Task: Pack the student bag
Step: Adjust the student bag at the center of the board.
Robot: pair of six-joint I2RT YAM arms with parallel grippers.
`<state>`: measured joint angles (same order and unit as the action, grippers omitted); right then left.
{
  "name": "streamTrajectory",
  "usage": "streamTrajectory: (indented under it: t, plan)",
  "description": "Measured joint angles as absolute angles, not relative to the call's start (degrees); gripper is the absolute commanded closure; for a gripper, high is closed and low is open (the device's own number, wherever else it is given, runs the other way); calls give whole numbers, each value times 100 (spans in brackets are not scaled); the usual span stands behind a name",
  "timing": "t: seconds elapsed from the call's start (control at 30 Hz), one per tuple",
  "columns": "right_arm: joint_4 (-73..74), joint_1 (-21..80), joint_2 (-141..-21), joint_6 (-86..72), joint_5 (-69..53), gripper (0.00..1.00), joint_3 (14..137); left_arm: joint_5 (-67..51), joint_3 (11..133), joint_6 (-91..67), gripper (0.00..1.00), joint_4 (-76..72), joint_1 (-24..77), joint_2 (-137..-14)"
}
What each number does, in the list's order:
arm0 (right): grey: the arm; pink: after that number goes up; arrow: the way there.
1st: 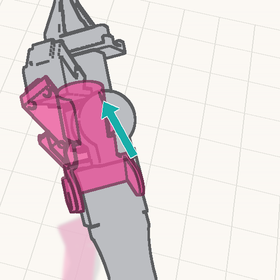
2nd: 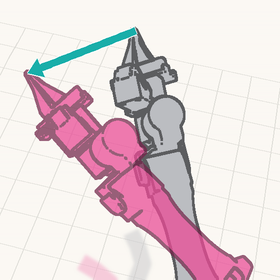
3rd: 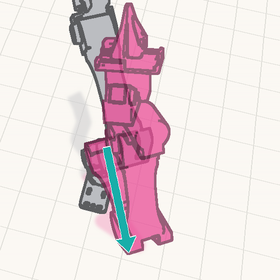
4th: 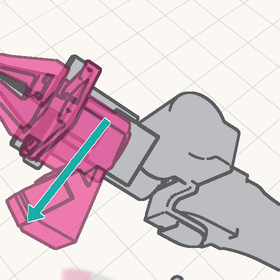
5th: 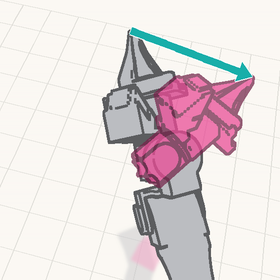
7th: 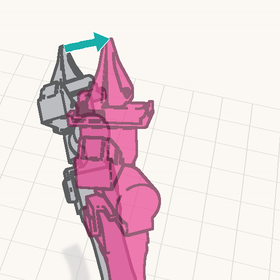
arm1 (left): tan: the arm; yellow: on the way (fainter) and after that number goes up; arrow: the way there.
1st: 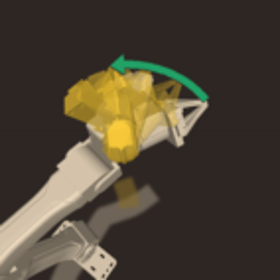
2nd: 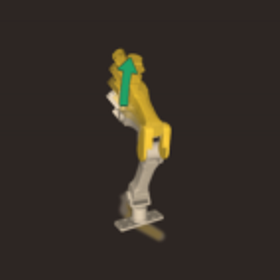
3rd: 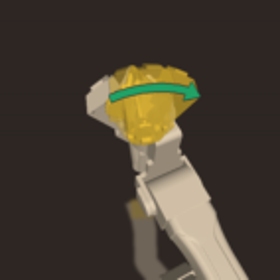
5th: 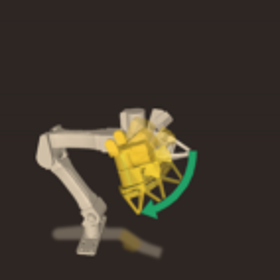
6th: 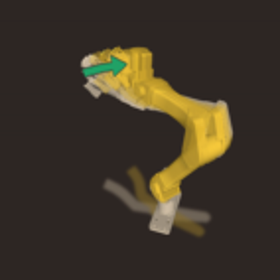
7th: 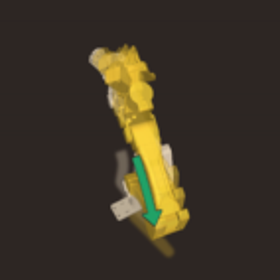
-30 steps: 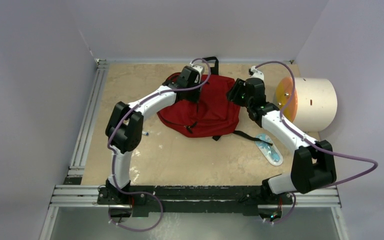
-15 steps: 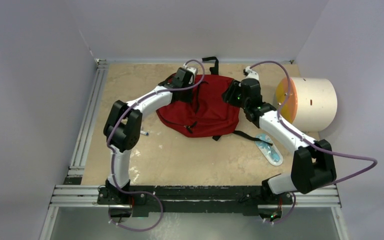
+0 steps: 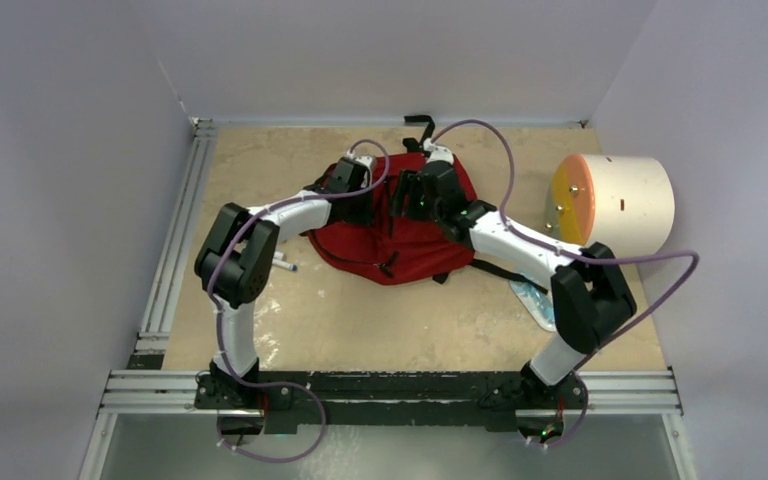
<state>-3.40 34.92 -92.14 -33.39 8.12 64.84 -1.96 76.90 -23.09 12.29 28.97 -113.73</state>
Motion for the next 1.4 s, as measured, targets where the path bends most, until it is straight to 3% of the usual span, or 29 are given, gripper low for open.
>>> streamTrajectory:
  t: [0.2,0.77,1.23,1.4]
  plan:
    - [-156,3682,-9526,-3251,1428,26,6702,-609,7028,-2746,100,661,2877,-11109]
    - [-882,3994,-8825,-1219,1850,20,6090,-1785,5395,-4130,100,-926,2873,-10484]
    - [-668,4488,-9504,-528,2239,27,6117,-1938,5249,-4294,100,-1160,2862,-10460]
    - [-521,4543,-9784,-526,2528,41,6128,-1942,5249,-4292,100,-1155,2862,-10455]
